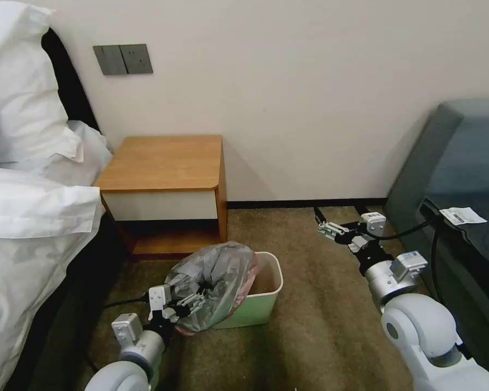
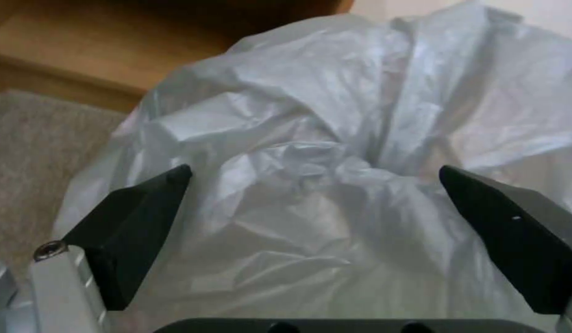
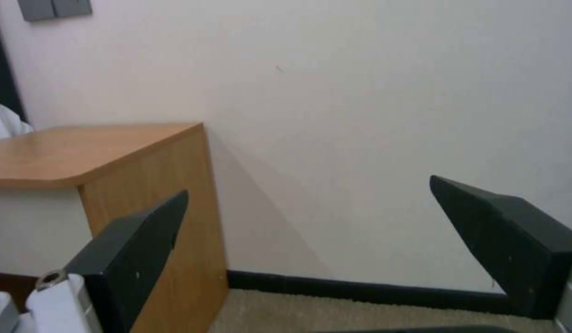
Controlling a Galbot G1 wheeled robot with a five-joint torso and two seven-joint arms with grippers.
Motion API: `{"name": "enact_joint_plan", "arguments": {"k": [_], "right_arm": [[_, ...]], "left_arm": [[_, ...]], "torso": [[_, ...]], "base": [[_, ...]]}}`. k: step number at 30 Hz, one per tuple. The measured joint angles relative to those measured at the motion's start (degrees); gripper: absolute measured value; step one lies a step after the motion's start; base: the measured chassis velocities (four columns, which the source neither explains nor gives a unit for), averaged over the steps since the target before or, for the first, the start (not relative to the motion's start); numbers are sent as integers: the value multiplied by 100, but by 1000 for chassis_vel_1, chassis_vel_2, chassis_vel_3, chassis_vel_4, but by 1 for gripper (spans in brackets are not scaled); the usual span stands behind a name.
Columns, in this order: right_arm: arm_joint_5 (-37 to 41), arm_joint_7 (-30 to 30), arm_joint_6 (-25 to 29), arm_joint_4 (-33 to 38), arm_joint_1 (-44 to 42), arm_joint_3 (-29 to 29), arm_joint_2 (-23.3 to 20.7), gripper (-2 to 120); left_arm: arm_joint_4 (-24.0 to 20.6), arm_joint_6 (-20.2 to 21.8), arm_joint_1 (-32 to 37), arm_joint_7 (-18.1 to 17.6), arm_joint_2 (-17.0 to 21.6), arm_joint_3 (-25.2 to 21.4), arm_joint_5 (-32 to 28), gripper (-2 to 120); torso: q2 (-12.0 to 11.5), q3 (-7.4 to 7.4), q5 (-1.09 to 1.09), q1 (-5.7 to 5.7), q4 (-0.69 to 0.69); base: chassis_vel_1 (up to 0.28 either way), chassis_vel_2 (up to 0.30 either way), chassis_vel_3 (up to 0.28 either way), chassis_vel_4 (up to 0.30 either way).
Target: Pick up the garbage bag from the table and place it over the trash can.
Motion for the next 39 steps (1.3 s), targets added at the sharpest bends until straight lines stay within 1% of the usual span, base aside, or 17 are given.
{"name": "enact_joint_plan", "arguments": {"k": [8,13,15,16,18,21,24,30,33,39], "right_arm": [[-105,-20,23,-41,-13,-60,53,100],[-130,-25,27,-44,-9,-77,72,100],[-158,-27,41,-45,-17,-82,87,100],[-158,-27,41,-45,-17,-82,87,100],[-178,-28,51,-37,-42,-86,112,100],[-203,-31,61,-18,-72,-93,136,100],[-250,-34,90,-2,-123,-105,166,100],[-293,-36,126,17,-167,-108,201,100],[-319,-37,140,34,-191,-108,227,100],[-326,-39,161,36,-203,-96,233,100]], "left_arm": [[56,-14,-59,-57,-112,12,-78,100],[218,7,-193,-126,-188,16,-103,100],[289,105,-281,-188,-257,39,-135,100],[289,105,-281,-188,-257,39,-135,100],[327,277,-359,-241,-282,89,-258,100],[361,361,-422,-252,-284,133,-300,100],[376,565,-506,-293,-284,178,-324,100],[439,679,-661,-391,-293,191,-322,100],[510,719,-762,-476,-299,159,-315,98],[595,761,-811,-512,-307,137,-312,98]], "torso": [[0,0,0,0,0],[0,0,0,0,0],[0,0,0,0,0],[0,0,0,0,0],[0,0,0,0,0],[0,0,0,0,0],[0,0,0,0,0],[0,0,0,0,0],[0,0,0,0,0],[0,0,0,0,0]], "base": [[0,0,0,0],[0,0,0,0],[0,0,0,0],[0,0,0,0],[0,0,0,0],[0,0,0,0],[0,0,0,0],[0,0,0,0],[0,0,0,0],[0,0,0,0]]}}
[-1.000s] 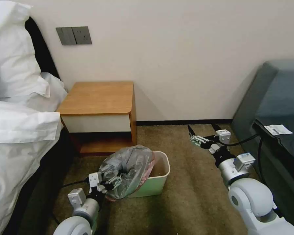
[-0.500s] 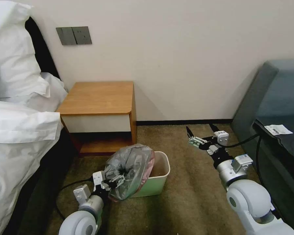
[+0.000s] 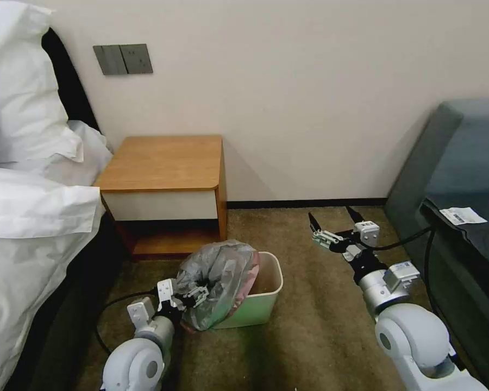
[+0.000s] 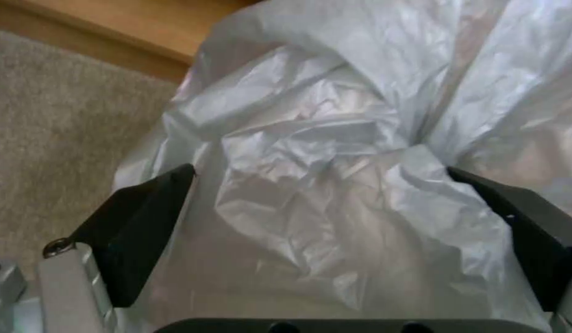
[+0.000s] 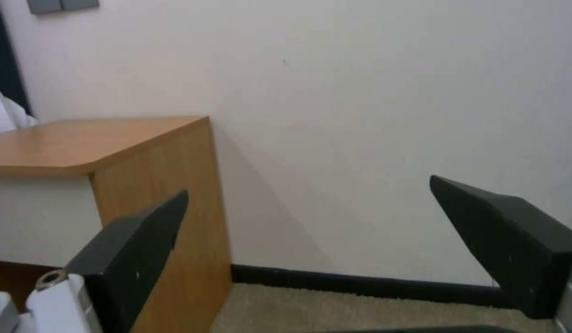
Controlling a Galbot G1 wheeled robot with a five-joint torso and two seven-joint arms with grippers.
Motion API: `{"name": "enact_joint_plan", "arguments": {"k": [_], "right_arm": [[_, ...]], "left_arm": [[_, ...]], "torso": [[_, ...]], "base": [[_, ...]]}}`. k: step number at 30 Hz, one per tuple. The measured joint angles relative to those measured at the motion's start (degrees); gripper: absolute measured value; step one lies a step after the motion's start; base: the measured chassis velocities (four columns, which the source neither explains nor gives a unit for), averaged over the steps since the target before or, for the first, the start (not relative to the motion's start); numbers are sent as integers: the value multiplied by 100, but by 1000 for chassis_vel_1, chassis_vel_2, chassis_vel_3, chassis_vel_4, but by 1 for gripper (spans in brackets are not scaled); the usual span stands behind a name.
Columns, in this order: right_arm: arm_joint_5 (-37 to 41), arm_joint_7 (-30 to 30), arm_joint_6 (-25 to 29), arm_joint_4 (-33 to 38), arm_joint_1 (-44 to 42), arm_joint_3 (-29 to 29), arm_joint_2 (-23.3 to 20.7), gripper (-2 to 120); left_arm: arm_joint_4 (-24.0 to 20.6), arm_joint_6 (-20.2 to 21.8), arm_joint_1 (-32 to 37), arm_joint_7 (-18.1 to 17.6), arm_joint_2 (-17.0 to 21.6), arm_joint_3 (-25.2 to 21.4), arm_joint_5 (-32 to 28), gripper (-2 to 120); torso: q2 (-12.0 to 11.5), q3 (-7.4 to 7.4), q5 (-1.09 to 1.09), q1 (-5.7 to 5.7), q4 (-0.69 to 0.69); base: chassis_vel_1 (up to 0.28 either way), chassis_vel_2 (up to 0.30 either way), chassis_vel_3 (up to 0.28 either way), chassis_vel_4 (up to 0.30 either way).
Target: Pick up the garbage bag from the table and place it over the trash can.
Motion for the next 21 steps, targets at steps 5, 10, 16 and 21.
{"name": "enact_joint_plan", "arguments": {"k": [5,10,16,21], "right_arm": [[0,0,3,20,4,9,-5,100],[4,0,4,47,-4,31,-12,100],[15,0,8,86,-15,38,-43,100],[38,5,3,108,42,28,-94,100]], "left_arm": [[109,44,-53,-1,-14,51,0,94],[147,152,-75,118,-13,131,4,75],[146,238,-75,202,10,151,7,57],[133,238,-55,194,30,97,14,37]], "torso": [[0,0,0,0,0],[0,0,1,0,0],[1,-1,2,-1,0],[1,-1,1,-1,1]], "base": [[0,0,0,0],[0,0,0,0],[0,0,0,0],[0,0,0,0]]}}
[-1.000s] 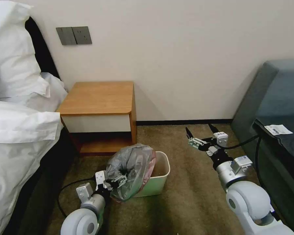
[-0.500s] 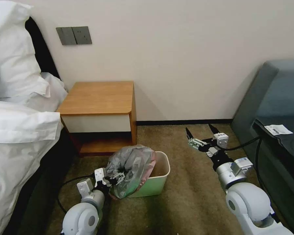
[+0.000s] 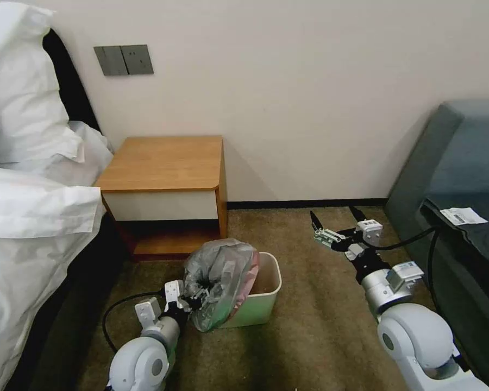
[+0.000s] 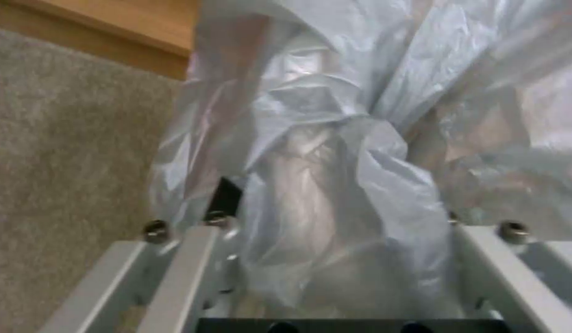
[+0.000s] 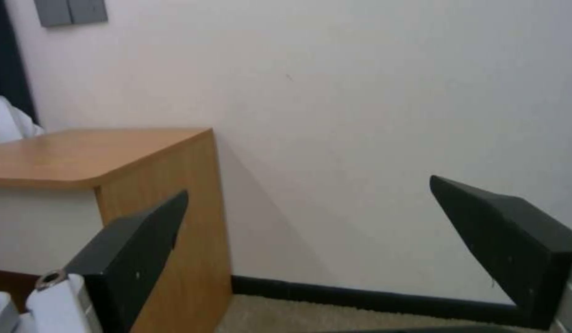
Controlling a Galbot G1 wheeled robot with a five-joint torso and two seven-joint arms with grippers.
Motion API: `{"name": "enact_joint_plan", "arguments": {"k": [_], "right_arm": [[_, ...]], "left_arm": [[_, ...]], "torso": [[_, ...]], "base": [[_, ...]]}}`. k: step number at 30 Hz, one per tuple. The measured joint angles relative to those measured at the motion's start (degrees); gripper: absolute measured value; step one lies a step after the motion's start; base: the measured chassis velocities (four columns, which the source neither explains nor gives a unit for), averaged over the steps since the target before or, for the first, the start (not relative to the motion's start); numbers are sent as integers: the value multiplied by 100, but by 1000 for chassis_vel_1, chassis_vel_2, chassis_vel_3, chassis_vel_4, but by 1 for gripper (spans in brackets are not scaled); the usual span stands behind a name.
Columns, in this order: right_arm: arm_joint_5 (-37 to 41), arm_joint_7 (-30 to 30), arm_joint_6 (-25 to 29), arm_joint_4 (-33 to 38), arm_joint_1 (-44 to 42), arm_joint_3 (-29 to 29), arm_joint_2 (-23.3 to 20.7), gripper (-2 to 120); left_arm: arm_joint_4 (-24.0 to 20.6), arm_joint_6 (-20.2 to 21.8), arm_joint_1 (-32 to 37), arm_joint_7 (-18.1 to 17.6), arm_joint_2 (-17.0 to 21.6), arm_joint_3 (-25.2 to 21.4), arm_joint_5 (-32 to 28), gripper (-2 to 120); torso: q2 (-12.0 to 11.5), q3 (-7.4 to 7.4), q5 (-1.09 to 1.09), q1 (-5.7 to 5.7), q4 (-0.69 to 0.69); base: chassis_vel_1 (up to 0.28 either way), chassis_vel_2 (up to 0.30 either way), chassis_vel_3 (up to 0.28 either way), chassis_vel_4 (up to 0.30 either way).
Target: Pick up the garbage bag from the table and place it over the trash can.
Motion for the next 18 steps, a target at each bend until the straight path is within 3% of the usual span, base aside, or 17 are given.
{"name": "enact_joint_plan", "arguments": {"k": [7,18], "right_arm": [[13,23,-21,27,31,-23,-19,100],[16,34,-16,55,20,4,-17,100]], "left_arm": [[-13,-23,58,-56,-25,-39,33,13],[-70,-323,162,-165,-185,-158,292,11]], "torso": [[-1,1,-2,0,0],[-1,2,-4,0,-2]], "base": [[0,0,0,0],[0,0,0,0]]}}
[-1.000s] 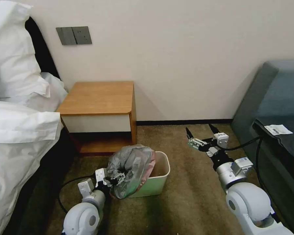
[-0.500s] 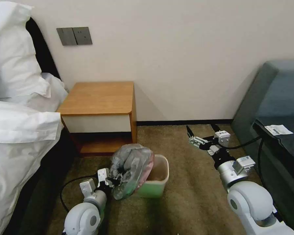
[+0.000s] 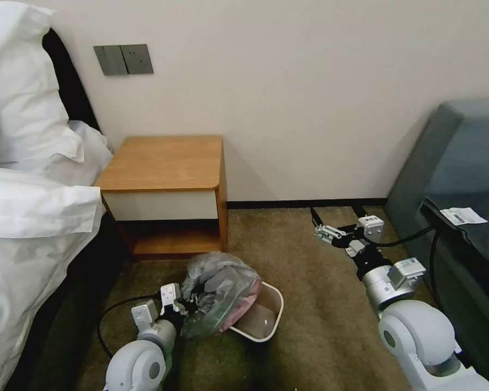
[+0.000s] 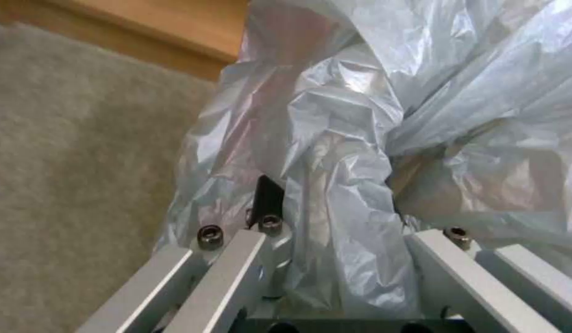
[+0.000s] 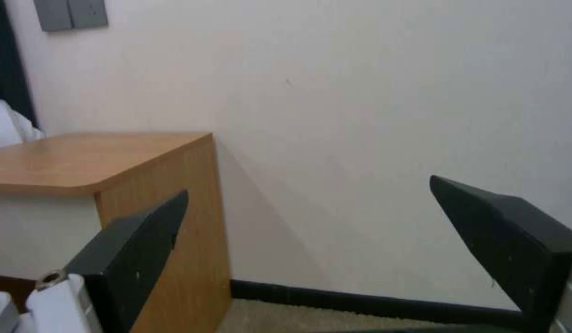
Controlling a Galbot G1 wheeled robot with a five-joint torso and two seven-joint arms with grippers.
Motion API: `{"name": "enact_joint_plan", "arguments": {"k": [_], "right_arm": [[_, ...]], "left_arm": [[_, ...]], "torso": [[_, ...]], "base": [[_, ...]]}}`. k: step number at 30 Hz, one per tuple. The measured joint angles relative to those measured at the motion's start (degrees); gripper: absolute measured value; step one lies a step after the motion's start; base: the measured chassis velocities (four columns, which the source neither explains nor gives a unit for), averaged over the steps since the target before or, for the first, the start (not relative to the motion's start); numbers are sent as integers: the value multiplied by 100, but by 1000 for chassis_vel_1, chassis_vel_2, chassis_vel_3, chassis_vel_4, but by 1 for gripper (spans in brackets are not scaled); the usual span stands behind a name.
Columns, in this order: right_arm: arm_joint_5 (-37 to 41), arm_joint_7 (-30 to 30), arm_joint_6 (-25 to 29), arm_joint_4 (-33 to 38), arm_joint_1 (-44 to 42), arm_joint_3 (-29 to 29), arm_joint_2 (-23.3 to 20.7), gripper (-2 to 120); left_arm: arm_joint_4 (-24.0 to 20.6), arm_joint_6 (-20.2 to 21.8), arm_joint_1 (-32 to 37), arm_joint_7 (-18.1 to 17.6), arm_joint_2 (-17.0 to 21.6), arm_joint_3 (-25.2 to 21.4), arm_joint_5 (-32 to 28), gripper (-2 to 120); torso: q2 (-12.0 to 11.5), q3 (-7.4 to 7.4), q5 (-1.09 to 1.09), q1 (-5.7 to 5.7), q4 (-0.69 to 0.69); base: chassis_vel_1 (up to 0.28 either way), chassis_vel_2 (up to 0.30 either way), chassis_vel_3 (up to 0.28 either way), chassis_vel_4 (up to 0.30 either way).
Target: Pick up the garbage bag from the table and place it over the trash can.
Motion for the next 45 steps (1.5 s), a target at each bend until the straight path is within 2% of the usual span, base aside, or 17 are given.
{"name": "enact_joint_plan", "arguments": {"k": [5,9,10,14,15,18,24,29,32,35,45], "right_arm": [[-15,43,10,125,-9,-89,78,100],[5,90,10,236,-15,-172,116,100],[359,266,-59,652,-47,-538,167,100],[928,390,-236,1004,-128,-972,162,100],[1283,392,-376,1180,-211,-1325,153,100],[1531,147,-475,1243,-256,-1920,90,100],[1618,23,-597,950,123,-2691,-157,100],[1659,38,-634,843,236,-2811,-196,100],[1792,101,-687,549,428,-2955,-211,100],[2283,273,-837,203,577,-3025,-102,100],[2871,505,-886,-278,1026,-3023,222,100]], "left_arm": [[-264,-429,166,-171,-277,-151,148,9],[-404,-538,223,-257,-401,-228,161,9],[-763,-691,340,-407,-632,-371,162,9],[-1014,-827,424,-467,-741,-454,204,9],[-1156,-960,481,-490,-780,-482,239,9],[-1255,-1201,537,-491,-820,-495,349,9],[-1367,-1357,651,-471,-891,-474,475,9],[-1395,-1380,674,-464,-903,-455,509,9],[-1418,-1404,684,-459,-911,-434,546,9],[-1487,-1418,675,-444,-901,-417,556,9],[-1524,-1419,726,-421,-899,-348,606,9]], "torso": [[0,0,2,0,0],[0,0,2,0,1],[0,0,1,0,0],[0,0,3,0,1],[0,-1,2,0,2],[0,-1,2,0,1],[0,0,2,0,1],[0,-1,2,0,2],[0,0,2,0,1],[0,0,2,0,1],[0,0,2,0,1]], "base": [[0,0,0,0],[0,0,0,0],[0,0,0,0],[0,0,0,0],[0,0,0,0],[0,0,0,0],[0,0,0,0],[0,0,0,0],[0,0,0,0],[0,0,0,0],[0,0,0,0]]}}
